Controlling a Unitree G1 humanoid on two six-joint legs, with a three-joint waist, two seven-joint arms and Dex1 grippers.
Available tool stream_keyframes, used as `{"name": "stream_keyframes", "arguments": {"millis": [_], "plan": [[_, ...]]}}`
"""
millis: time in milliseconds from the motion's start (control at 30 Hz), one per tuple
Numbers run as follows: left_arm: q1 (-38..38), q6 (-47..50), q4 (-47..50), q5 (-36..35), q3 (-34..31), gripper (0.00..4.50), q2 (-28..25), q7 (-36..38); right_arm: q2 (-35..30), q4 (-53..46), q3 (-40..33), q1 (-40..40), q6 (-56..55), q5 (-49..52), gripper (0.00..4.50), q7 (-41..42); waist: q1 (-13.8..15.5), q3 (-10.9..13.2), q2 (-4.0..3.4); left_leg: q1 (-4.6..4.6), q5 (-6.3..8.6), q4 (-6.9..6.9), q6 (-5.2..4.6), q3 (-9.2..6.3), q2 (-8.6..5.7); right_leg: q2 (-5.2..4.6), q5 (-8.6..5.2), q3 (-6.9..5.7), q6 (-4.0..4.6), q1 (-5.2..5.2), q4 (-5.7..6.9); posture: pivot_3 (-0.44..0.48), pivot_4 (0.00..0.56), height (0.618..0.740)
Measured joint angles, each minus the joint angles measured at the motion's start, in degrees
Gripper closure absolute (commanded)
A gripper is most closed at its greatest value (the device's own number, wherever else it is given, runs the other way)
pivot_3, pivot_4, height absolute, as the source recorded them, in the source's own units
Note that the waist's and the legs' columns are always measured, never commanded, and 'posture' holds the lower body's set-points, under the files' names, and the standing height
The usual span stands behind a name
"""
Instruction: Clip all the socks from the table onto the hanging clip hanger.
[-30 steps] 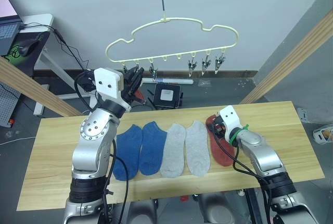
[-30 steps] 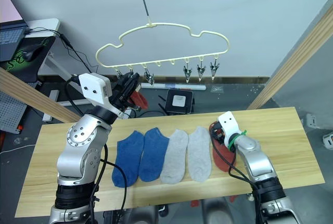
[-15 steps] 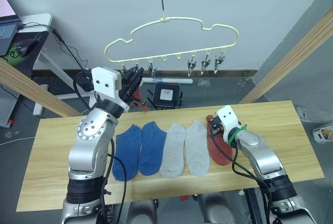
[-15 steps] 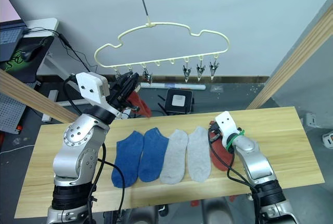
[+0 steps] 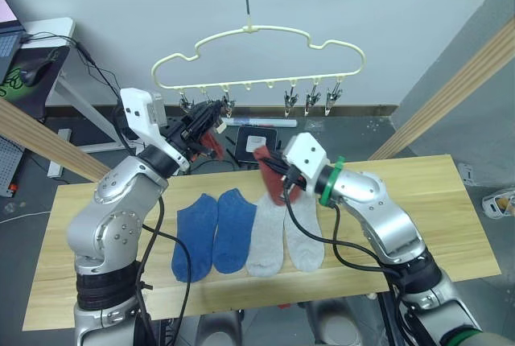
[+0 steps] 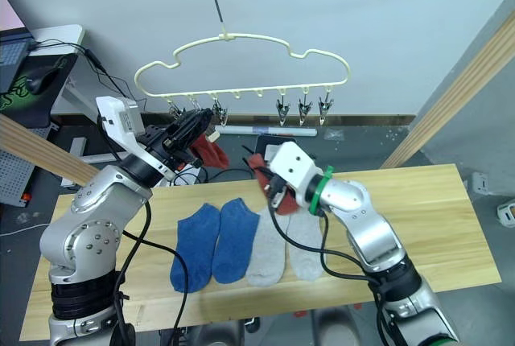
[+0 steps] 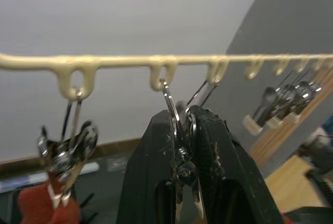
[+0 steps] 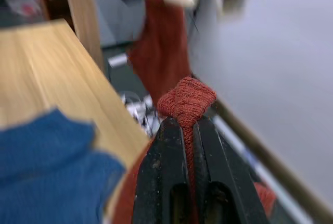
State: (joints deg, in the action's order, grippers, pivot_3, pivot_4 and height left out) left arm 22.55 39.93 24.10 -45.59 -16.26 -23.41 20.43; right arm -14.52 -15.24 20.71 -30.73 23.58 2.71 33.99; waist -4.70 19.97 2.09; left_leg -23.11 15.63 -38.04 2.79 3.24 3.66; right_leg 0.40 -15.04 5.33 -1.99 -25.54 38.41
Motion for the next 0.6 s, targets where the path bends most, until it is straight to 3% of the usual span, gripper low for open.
{"name": "stream_keyframes", "arguments": {"millis": [333,600], "plan": [[0.8,6.6,0.0,-11.9,-3.5,4.25,-2.1,-3.4,4.4,6.4,1.7,-2.2,-5.8,-1.3,4.50,0.3,0.0,0.0,0.06,-0.12,0.00,-0.03,0.00,-0.05,-0.02,-0.13,0.02,-0.14,0.03,-0.01,-0.09,-0.069,0.313,0.738],[0.6,6.9,0.1,-13.5,-3.1,4.25,-2.9,-4.0,6.3,8.4,2.2,-4.4,-9.3,-1.5,4.50,1.0,0.0,-0.1,0.10,-0.26,-0.01,-0.12,0.00,-0.03,-0.04,-0.17,0.02,-0.16,0.04,-0.25,0.19,-0.059,0.310,0.738]]}}
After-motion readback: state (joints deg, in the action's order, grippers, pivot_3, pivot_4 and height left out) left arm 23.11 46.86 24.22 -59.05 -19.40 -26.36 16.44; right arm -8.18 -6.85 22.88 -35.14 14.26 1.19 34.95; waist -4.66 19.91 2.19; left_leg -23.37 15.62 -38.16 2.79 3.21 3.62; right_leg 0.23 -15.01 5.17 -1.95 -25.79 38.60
